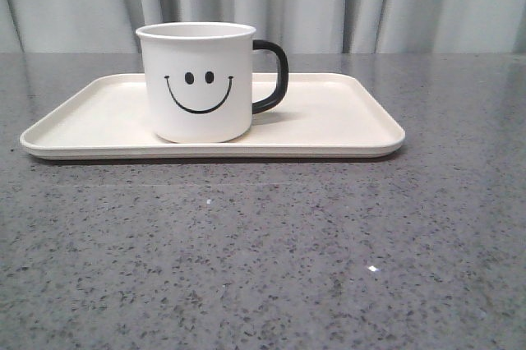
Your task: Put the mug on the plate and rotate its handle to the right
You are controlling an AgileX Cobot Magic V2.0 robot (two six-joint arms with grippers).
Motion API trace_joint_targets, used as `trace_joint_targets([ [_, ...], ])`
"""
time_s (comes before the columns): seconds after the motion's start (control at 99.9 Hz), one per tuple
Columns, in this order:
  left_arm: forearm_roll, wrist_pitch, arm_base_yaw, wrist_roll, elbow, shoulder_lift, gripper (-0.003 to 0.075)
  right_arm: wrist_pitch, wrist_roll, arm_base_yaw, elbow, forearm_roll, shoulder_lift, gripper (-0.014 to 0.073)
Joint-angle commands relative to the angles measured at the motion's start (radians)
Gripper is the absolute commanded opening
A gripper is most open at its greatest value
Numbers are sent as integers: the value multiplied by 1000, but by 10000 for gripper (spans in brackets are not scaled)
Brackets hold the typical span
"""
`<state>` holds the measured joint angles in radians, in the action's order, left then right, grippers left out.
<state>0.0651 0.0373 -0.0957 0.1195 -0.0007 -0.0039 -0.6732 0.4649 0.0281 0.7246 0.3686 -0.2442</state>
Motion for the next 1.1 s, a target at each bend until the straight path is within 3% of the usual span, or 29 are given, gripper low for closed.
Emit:
trace_joint_targets([
  [0.0,2,73,3,-1,10,-31,-20,99,8,2,-38,5,62,-59],
  [0.29,2,73,3,-1,10,-31,-20,224,1,2,-335,6,275,-59],
  [0.48,2,73,3,-1,10,-29,-20,388,-10,2,-509,42,275,-59],
  [0.621,2,73,3,-1,10,-29,-20,461,-10,2,-572,77,275,-59],
  [1.091,2,73,3,-1,10,-29,-20,517,-57,0,-731,69,275,-59],
])
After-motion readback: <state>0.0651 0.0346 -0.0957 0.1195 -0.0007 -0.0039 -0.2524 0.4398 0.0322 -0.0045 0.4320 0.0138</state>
